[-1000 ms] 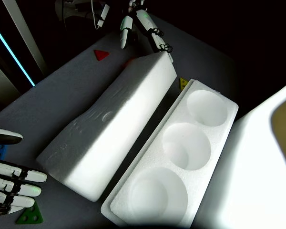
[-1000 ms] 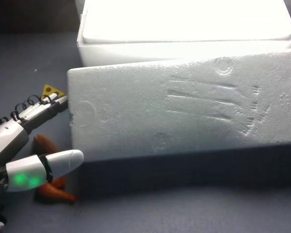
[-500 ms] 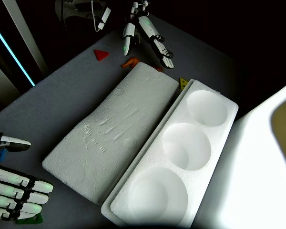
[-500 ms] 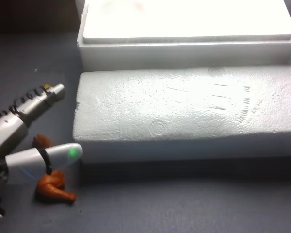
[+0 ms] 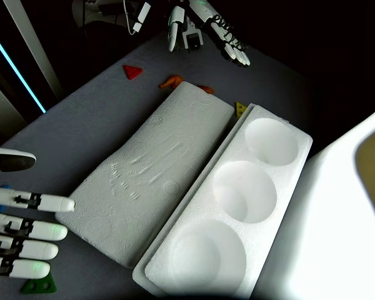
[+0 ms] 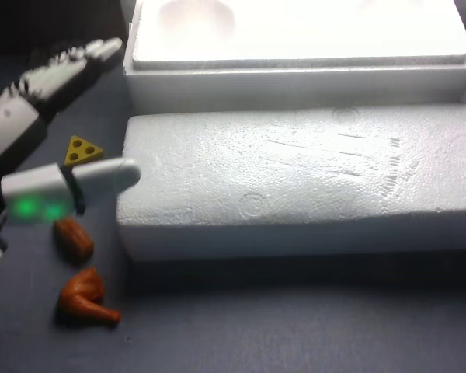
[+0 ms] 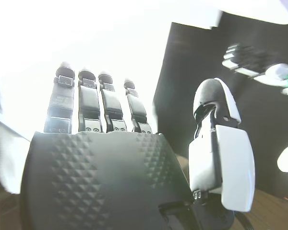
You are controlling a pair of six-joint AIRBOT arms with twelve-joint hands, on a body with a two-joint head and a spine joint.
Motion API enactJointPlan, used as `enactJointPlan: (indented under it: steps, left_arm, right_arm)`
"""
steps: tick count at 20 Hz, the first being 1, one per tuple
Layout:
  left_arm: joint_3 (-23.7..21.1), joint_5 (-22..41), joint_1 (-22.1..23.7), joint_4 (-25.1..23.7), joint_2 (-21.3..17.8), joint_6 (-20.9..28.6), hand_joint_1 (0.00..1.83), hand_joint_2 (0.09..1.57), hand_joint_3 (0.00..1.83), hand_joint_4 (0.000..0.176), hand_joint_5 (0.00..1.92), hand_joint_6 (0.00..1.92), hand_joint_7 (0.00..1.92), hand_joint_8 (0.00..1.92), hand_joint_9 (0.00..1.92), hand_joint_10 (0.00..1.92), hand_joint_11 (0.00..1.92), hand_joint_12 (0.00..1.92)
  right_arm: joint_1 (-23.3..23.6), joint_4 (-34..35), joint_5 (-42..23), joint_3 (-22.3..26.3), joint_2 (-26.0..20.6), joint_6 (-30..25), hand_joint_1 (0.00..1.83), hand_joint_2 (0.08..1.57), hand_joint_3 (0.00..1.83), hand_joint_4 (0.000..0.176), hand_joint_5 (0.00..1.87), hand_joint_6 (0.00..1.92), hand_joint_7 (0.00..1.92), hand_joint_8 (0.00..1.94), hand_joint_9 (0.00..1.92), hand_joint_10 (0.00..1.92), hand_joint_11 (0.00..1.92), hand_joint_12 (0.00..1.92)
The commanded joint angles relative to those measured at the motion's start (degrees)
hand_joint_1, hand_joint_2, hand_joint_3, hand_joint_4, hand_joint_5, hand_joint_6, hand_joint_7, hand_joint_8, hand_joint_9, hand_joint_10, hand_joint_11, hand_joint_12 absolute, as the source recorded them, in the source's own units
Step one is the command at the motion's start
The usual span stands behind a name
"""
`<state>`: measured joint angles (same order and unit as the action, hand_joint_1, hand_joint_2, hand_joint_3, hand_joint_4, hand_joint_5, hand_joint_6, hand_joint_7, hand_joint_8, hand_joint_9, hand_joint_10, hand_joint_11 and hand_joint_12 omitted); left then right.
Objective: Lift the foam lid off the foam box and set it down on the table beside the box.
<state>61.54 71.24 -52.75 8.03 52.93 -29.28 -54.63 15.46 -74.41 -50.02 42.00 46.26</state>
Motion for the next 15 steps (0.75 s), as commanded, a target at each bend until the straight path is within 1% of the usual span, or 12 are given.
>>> enactJointPlan:
  steps: [1,2,3,4,8,9,10,11,12,13,14,15]
  left_arm:
    - [0.6,4.7,1.7,-1.2,-0.6,0.1,0.27,1.10,0.01,0.080,0.00,0.00,0.00,0.00,0.00,0.00,0.00,0.00]
    - [1.0,3.8,3.1,-2.5,-0.6,0.1,0.26,1.10,0.01,0.069,0.00,0.00,0.00,0.00,0.00,0.00,0.00,0.00]
    - [1.4,2.8,4.7,-3.8,-0.6,0.1,0.26,1.10,0.01,0.068,0.00,0.00,0.00,0.00,0.00,0.00,0.00,0.00]
    - [1.9,1.6,6.1,-5.2,-0.5,0.1,0.28,1.10,0.00,0.082,0.00,0.00,0.00,0.00,0.00,0.00,0.00,0.00]
    - [4.1,-3.9,13.0,-11.7,1.1,1.2,0.29,1.11,0.01,0.051,0.00,0.00,0.00,0.00,0.00,0.00,0.00,0.00]
    - [4.6,-5.0,14.4,-13.1,1.5,1.5,0.29,1.11,0.01,0.059,0.00,0.00,0.00,0.00,0.00,0.00,0.00,0.00]
    - [4.8,-5.8,15.2,-14.1,1.8,1.7,0.30,1.10,0.00,0.088,0.00,0.00,0.00,0.00,0.00,0.00,0.00,0.00]
    - [5.0,-6.4,15.8,-14.8,2.1,2.0,0.31,1.10,0.00,0.098,0.00,0.00,0.00,0.00,0.00,0.00,0.00,0.00]
    - [5.3,-6.8,16.2,-15.6,2.3,2.2,0.32,1.10,0.00,0.094,0.00,0.00,0.00,0.00,0.00,0.00,0.00,0.00]
    - [5.4,-7.0,16.5,-15.8,2.4,2.2,0.31,1.10,0.00,0.067,0.00,0.00,0.00,0.00,0.00,0.00,0.00,0.00]
    - [5.4,-6.8,16.5,-15.8,2.3,2.2,0.31,1.10,0.00,0.054,0.01,0.00,0.00,0.00,0.00,0.00,0.00,0.00]
    - [5.4,-6.8,16.5,-15.9,2.3,2.2,0.32,1.11,0.00,0.052,0.01,0.00,0.00,0.00,0.00,0.00,0.00,0.00]
  right_arm:
    - [1.9,-0.8,-4.5,-0.6,-0.5,0.4,0.27,1.24,0.01,0.000,0.00,0.00,0.00,0.00,0.00,0.00,0.00,0.41]
    - [4.0,-2.3,-2.8,-1.0,-0.2,0.8,0.26,1.25,0.01,0.000,0.00,0.00,0.00,0.00,0.00,0.00,0.00,0.82]
    - [6.0,-3.8,-0.9,-1.7,0.4,0.8,0.24,1.26,0.00,0.000,0.00,0.00,0.00,0.00,0.00,0.00,0.00,1.03]
    - [7.9,-5.1,0.9,-2.3,0.9,0.8,0.28,1.26,0.00,0.000,0.00,0.00,0.00,0.00,0.00,0.00,0.00,1.08]
    - [13.9,-9.8,6.7,-3.9,2.3,1.0,0.35,1.26,0.00,0.000,0.00,0.00,0.00,0.00,0.00,0.00,0.00,1.15]
    - [14.7,-10.3,7.7,-4.2,2.6,1.2,0.33,1.25,0.00,0.000,0.00,0.00,0.00,0.00,0.00,0.00,0.00,1.19]
    - [15.1,-10.4,8.2,-4.4,2.8,1.2,0.35,1.25,0.00,0.000,0.00,0.00,0.00,0.00,0.00,0.00,0.00,1.20]
    - [15.2,-10.5,8.5,-4.5,3.0,1.2,0.35,1.23,0.00,0.000,0.00,0.00,0.00,0.00,0.00,0.00,0.00,1.20]
    - [15.2,-10.5,8.7,-4.6,3.2,1.3,0.37,1.24,0.00,0.000,0.00,0.00,0.00,0.00,0.00,0.00,0.00,1.19]
    - [15.3,-10.5,8.7,-4.8,3.4,1.4,0.36,1.25,0.00,0.000,0.00,0.00,0.00,0.00,0.00,0.00,0.00,0.99]
    - [15.4,-10.5,8.7,-4.8,3.5,1.4,0.32,1.25,0.00,0.000,0.00,0.00,0.00,0.00,0.00,0.00,0.00,0.78]
    - [15.5,-10.5,8.7,-4.8,3.5,1.6,0.33,1.25,0.00,0.000,0.00,0.00,0.00,0.00,0.00,0.00,0.00,0.53]
